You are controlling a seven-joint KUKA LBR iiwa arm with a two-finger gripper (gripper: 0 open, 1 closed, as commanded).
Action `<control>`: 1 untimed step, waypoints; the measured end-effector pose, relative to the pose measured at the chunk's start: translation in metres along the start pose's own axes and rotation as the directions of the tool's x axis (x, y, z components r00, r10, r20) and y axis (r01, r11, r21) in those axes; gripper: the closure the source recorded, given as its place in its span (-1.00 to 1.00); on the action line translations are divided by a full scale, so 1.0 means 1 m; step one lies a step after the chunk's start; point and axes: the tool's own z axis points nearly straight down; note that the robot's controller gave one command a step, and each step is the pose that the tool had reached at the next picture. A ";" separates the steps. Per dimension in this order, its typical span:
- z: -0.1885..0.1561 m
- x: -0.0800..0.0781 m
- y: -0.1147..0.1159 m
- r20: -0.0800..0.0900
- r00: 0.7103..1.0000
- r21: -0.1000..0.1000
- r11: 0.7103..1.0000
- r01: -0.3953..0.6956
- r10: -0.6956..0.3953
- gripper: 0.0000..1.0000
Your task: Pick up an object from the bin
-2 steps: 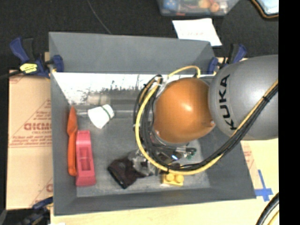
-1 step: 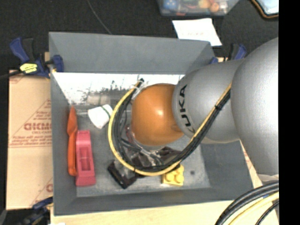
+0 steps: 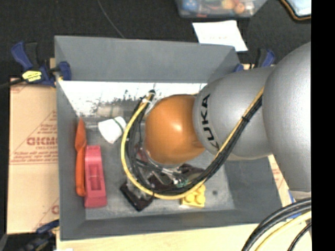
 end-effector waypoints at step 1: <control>0.031 0.023 0.007 -0.005 0.962 -0.004 0.962 -0.274 0.273 -1.00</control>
Offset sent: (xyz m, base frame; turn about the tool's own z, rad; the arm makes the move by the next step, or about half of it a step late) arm 0.0000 0.0000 0.0000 0.0000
